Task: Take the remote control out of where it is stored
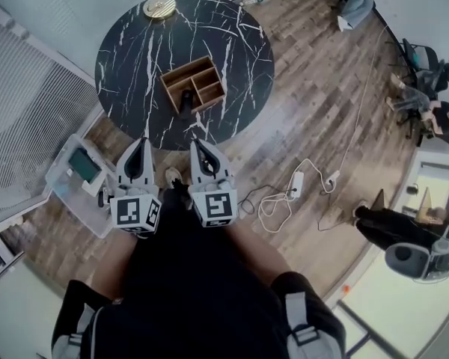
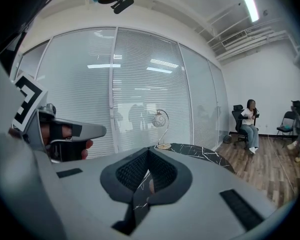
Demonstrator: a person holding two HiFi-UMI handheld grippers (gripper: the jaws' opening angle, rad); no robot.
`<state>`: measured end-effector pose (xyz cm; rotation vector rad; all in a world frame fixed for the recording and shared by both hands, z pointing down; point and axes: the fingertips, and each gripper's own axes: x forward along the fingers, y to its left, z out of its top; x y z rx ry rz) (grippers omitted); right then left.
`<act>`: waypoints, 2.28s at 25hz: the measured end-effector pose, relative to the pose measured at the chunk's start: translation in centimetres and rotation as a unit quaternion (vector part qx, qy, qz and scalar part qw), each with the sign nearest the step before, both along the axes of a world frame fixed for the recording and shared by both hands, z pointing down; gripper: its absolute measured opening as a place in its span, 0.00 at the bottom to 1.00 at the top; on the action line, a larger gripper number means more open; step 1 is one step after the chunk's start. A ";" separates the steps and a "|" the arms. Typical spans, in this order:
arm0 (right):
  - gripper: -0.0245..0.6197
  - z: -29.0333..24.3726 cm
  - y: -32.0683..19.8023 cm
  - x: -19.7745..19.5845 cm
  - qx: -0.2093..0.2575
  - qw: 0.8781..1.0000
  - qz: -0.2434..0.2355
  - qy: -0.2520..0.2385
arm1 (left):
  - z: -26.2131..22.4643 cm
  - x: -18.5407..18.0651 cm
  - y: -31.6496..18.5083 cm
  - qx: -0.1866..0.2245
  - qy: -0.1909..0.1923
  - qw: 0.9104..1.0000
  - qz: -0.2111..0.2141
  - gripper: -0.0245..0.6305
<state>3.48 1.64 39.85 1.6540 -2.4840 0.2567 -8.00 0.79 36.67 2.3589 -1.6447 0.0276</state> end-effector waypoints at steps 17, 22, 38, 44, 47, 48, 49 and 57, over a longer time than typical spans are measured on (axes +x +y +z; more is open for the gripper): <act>0.06 12.1 -3.8 -1.1 -0.082 0.996 0.007 0.023 | 7.0 0.9 -3.0 -0.040 0.000 0.999 0.008 0.05; 0.19 16.0 -4.8 -1.2 -0.116 0.993 0.017 0.029 | 8.8 0.9 -3.7 -0.049 0.001 0.999 0.008 0.05; 0.34 22.0 -7.7 -1.9 -0.144 0.986 0.068 0.040 | 13.1 -0.1 -4.8 -0.079 0.006 0.997 0.006 0.05; 0.36 23.0 -8.2 -2.1 -0.149 0.985 0.076 0.043 | 14.4 -0.4 -5.6 -0.086 0.007 0.996 0.004 0.05; 0.37 23.4 -8.5 -2.1 -0.150 0.984 0.080 0.046 | 15.0 -0.6 -6.1 -0.091 0.010 0.996 0.002 0.05; 0.37 23.5 -8.6 -2.1 -0.151 0.984 0.081 0.047 | 15.2 -0.7 -6.2 -0.093 0.010 0.996 0.001 0.05; 0.37 23.7 -8.7 -2.1 -0.152 0.984 0.083 0.047 | 15.4 -0.7 -6.2 -0.095 0.011 0.995 0.000 0.05; 0.37 24.7 -9.3 -2.1 -0.158 0.983 0.082 0.051 | 16.2 -0.7 -7.1 -0.101 0.012 0.995 -0.002 0.05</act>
